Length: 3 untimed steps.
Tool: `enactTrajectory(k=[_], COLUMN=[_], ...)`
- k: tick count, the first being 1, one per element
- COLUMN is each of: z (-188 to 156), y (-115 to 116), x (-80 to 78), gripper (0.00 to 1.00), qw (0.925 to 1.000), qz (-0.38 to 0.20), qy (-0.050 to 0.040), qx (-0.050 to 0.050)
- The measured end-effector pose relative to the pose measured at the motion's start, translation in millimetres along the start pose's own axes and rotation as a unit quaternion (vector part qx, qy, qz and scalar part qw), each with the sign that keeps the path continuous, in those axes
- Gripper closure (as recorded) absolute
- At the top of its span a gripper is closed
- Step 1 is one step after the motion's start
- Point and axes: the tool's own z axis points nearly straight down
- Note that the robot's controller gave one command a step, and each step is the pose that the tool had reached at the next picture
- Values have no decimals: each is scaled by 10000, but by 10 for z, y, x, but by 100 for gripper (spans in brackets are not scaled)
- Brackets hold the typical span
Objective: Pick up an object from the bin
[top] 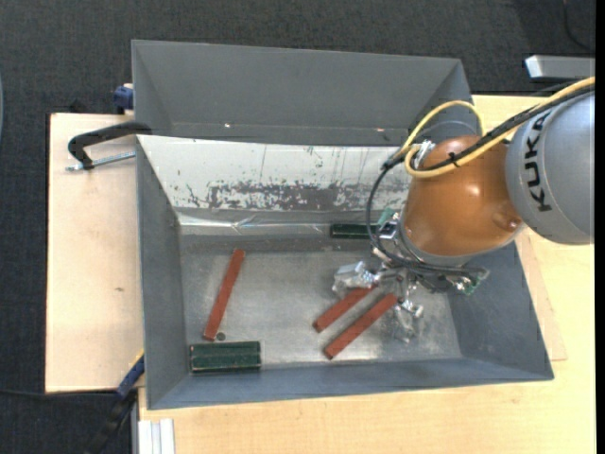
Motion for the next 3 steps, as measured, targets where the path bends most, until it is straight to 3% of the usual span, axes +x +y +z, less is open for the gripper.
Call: enactTrajectory(k=[1,2,3], z=[300,300,-1588], y=[-133,-134,-528], x=[-248,-248,-384], gripper=[100,100,100], qw=[9968,9968,9976], qz=[-804,-804,-684], qy=[-11,-11,-39], qx=[-4,-4,50])
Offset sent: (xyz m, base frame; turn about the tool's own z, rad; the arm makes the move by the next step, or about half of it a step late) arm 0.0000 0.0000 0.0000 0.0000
